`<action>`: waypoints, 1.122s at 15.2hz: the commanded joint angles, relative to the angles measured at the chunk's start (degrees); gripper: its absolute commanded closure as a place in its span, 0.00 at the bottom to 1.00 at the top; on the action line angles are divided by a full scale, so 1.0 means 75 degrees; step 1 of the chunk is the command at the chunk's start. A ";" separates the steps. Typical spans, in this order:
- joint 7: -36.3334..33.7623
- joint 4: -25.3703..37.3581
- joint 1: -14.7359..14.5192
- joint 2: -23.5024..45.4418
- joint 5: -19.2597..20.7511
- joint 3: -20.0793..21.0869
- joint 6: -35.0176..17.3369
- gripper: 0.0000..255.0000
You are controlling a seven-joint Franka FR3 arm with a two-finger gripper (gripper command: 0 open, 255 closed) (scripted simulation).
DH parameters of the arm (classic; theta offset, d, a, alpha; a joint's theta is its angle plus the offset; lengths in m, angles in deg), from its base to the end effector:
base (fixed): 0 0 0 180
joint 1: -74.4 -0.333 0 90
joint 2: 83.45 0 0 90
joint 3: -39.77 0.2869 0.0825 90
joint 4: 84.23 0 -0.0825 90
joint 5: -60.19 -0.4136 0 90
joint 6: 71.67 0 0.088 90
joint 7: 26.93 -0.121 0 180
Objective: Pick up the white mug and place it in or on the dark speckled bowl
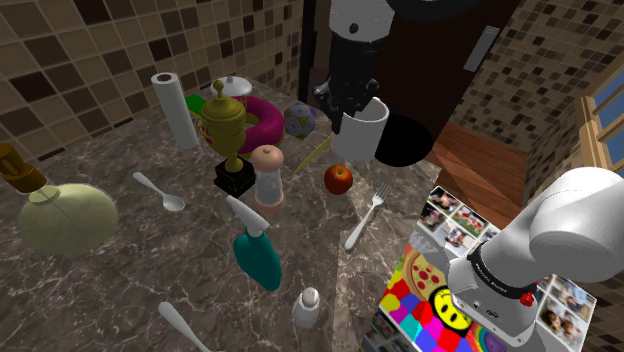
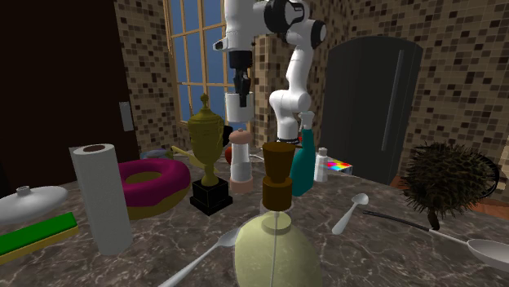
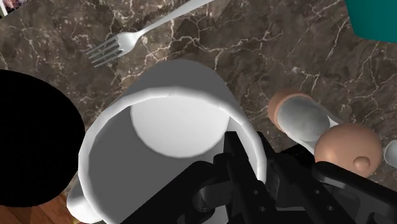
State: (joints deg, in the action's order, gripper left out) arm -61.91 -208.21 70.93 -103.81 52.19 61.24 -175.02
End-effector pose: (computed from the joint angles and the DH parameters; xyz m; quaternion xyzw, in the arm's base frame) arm 0.4357 0.2267 0.4789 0.9932 -0.1160 -0.0129 0.0028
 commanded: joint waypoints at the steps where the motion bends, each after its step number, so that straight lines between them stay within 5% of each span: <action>1: 0.0443 -0.0236 0.0111 -0.0292 0.0021 -0.0317 0.0079 1.00; 17: 0.3426 -0.0432 0.1243 -0.0623 0.0959 -0.2554 0.0351 1.00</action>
State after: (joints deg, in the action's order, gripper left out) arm -37.49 -211.50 79.78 -108.43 58.95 42.99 -172.51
